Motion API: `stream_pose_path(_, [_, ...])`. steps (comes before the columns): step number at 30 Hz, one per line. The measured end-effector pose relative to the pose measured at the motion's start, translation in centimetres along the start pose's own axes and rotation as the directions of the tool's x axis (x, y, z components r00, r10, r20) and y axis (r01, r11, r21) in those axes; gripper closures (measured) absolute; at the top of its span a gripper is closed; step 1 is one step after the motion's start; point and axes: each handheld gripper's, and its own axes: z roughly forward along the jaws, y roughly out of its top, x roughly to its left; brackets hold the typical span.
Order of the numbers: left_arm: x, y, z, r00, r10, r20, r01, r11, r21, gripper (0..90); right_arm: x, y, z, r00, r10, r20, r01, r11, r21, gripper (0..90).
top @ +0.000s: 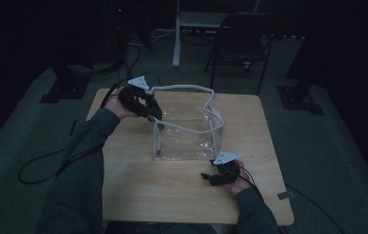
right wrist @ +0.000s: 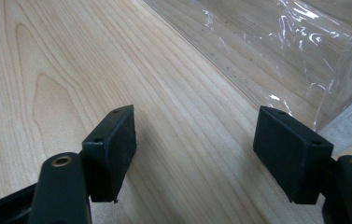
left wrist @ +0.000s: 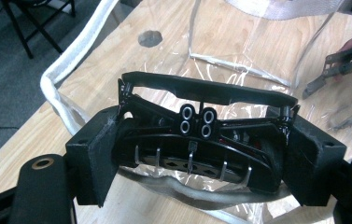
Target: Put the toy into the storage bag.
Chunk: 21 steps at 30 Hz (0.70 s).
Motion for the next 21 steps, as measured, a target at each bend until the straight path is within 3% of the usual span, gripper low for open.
stream_pose_path(21, [0.26,-0.66,0.51,0.9995,-0.03,0.008,0.029,0.9988,0.038,23.4,0.01,-0.01,0.0,1.0,-0.007,0.002,0.007,1.0,0.001,29.3])
